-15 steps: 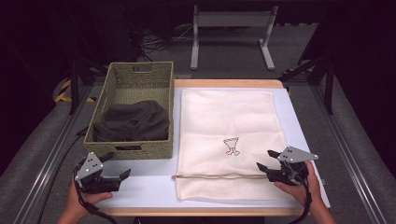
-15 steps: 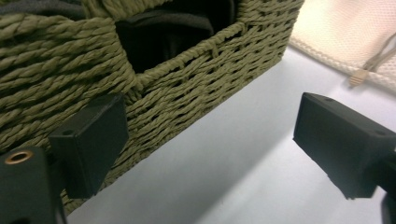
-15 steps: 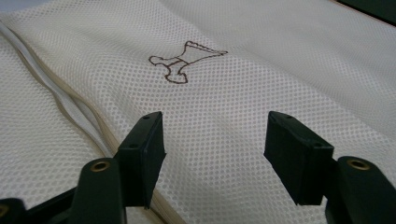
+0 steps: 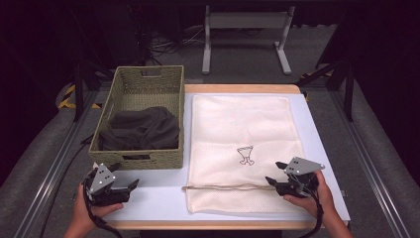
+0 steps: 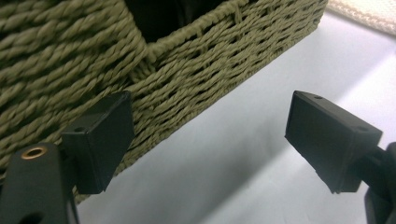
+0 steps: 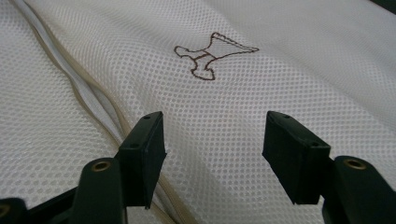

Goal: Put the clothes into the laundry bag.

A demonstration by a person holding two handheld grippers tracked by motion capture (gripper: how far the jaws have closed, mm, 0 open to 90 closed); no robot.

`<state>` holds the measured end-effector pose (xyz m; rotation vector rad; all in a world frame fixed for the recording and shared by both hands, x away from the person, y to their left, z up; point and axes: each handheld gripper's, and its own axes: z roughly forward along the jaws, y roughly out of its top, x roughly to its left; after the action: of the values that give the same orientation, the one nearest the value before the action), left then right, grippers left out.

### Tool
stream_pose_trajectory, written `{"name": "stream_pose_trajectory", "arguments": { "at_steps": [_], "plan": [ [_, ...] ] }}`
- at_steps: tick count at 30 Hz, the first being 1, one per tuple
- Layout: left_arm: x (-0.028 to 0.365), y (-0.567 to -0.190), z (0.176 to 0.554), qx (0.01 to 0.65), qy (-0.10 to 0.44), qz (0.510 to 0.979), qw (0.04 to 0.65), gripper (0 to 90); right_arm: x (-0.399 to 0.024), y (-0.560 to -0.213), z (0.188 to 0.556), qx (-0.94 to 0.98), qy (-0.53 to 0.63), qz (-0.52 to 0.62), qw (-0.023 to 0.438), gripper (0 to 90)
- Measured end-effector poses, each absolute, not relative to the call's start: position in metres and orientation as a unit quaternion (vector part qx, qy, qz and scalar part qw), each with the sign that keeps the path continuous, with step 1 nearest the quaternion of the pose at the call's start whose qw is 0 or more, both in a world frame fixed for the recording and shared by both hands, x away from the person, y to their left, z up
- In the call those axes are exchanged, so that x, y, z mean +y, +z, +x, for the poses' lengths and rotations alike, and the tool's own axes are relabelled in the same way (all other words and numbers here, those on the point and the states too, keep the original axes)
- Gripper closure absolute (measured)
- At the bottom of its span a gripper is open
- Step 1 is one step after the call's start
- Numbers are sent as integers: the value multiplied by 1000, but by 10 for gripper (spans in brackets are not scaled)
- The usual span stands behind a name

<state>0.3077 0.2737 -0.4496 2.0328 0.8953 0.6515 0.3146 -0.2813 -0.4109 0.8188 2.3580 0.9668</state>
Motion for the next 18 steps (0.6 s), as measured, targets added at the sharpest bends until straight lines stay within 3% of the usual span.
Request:
{"name": "stream_pose_trajectory", "arguments": {
  "at_steps": [18],
  "plan": [
    [280, -454, 295, 358, 248, 812, 388, 140, -234, -429, 326, 908, 299, 229, 182, 377]
  ]
}}
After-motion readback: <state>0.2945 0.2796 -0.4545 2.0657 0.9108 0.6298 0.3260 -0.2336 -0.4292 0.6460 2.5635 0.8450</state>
